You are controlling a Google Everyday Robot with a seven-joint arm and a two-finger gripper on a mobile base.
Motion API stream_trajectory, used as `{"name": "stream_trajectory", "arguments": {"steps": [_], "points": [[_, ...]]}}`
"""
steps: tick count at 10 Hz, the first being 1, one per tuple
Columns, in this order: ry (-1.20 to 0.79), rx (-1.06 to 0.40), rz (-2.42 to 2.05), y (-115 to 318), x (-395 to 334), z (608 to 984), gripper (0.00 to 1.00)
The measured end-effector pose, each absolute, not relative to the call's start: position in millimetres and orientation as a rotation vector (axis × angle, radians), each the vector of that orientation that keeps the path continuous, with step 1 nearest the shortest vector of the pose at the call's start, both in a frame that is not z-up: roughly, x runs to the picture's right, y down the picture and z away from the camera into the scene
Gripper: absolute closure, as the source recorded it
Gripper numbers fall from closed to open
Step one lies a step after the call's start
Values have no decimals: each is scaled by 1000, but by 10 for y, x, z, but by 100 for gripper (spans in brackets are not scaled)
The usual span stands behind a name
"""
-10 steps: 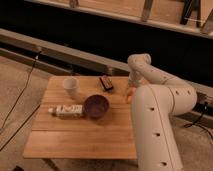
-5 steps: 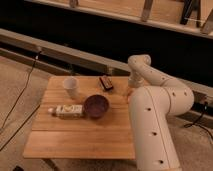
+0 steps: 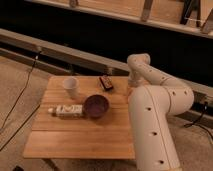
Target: Place the pepper in the ceramic bowl
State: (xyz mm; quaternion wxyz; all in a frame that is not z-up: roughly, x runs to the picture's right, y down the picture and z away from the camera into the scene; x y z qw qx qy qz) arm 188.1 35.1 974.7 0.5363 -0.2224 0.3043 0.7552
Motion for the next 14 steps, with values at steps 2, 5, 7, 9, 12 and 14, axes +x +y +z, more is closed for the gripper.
{"name": "stream_trajectory", "arguments": {"steps": [2,5,7,9,12,14], "points": [[714,-527,1780,346,1839,9720,98],[694,-526,1748,327,1750,9667,100],[671,-523,1714,302,1660,9589,100],[638,-524,1653,302,1465,9438,100],[615,-513,1552,337,1210,9221,100],[593,-504,1479,327,955,9092,100]]}}
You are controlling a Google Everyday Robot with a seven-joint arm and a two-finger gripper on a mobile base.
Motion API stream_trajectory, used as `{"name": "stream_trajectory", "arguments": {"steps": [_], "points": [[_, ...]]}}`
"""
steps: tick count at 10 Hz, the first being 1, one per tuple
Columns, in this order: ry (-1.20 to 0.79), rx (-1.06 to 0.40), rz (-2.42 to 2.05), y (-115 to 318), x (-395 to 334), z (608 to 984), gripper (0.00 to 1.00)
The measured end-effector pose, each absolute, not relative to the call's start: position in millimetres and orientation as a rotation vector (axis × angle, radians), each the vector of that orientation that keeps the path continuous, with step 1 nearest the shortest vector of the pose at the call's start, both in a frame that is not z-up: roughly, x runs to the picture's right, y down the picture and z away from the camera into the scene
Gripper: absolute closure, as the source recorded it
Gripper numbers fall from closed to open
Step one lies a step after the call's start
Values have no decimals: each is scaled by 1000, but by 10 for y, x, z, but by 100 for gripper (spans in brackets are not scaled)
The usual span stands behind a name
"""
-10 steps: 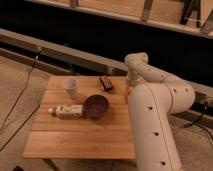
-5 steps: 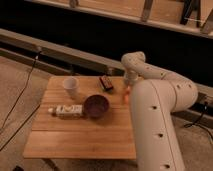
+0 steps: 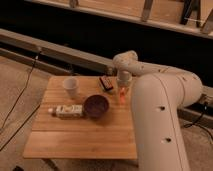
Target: Place the pepper in the ceramic bowl
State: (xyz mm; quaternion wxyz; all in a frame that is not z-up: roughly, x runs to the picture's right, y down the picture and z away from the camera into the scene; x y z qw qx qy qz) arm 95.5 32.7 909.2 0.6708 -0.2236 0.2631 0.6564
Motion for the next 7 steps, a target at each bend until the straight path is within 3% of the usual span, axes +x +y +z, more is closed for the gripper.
{"name": "stream_trajectory", "arguments": {"steps": [7], "points": [[524,-499,1281,338,228,8629,100]]}}
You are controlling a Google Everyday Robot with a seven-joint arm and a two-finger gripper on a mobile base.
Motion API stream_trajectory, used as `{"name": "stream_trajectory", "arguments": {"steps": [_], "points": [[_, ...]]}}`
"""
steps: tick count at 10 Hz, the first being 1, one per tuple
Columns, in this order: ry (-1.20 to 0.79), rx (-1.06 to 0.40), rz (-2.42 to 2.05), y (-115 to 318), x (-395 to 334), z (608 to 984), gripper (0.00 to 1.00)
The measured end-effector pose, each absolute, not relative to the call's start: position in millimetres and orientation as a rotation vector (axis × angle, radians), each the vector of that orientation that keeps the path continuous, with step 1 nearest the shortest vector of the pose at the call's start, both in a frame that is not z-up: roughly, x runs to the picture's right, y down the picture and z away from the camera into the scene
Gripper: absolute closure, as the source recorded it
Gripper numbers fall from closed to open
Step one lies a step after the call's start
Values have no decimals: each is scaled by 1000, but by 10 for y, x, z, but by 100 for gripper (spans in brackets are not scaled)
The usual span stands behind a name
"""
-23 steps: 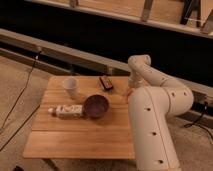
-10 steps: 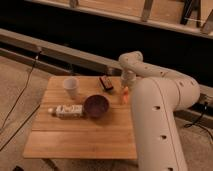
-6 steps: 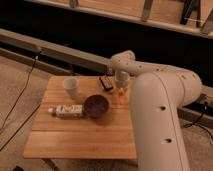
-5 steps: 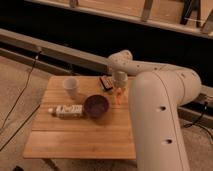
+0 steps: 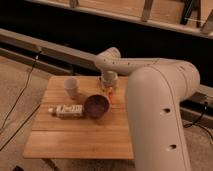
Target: Place the pepper in the ceramic bowl
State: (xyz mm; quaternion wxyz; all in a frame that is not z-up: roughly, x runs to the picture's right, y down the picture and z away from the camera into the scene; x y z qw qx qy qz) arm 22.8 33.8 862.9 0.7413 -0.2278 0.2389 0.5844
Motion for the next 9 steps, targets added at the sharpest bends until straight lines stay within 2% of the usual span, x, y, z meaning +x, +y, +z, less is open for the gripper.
{"name": "stream_trajectory", "arguments": {"steps": [9], "points": [[542,-584,1132,781,-268,8605,100]]}}
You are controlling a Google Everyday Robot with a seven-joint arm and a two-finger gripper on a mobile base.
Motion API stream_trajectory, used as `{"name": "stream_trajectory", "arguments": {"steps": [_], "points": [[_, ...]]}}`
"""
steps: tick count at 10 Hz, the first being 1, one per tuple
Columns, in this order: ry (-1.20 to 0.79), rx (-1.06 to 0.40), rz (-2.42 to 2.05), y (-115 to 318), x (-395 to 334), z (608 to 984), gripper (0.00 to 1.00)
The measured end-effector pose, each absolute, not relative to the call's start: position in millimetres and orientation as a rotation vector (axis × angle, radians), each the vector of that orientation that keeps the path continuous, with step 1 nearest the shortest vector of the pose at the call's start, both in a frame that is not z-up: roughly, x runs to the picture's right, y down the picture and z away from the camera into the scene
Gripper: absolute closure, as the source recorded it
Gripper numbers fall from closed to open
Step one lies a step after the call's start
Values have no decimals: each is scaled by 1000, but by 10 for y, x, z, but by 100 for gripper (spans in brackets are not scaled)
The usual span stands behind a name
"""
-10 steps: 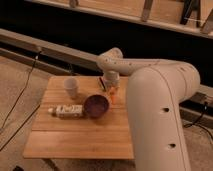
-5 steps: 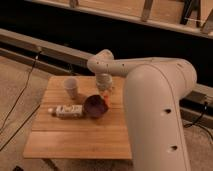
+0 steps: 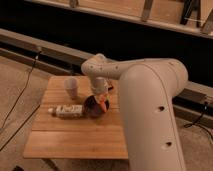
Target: Place the pepper in the ceramic bowl
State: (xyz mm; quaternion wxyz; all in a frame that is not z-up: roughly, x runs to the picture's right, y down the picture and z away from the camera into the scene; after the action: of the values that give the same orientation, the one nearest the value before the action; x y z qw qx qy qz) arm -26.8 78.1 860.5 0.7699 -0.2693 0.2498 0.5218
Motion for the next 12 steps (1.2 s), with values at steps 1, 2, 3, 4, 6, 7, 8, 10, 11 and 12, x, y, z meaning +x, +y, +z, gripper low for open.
{"name": "stream_trajectory", "arguments": {"steps": [1,2,3,4,6,7,8,10,11,12], "points": [[542,-591,1120,811,-314,8638,100],[542,-599,1109,836,-364,8665,100],[542,-604,1100,852,-400,8680,100],[544,-612,1087,874,-436,8695,100],[553,-624,1067,918,-471,8712,100],[556,-630,1060,937,-489,8723,100],[563,-637,1049,965,-505,8736,96],[568,-642,1041,984,-519,8746,81],[568,-642,1040,986,-525,8747,77],[567,-639,1036,980,-544,8749,59]]}}
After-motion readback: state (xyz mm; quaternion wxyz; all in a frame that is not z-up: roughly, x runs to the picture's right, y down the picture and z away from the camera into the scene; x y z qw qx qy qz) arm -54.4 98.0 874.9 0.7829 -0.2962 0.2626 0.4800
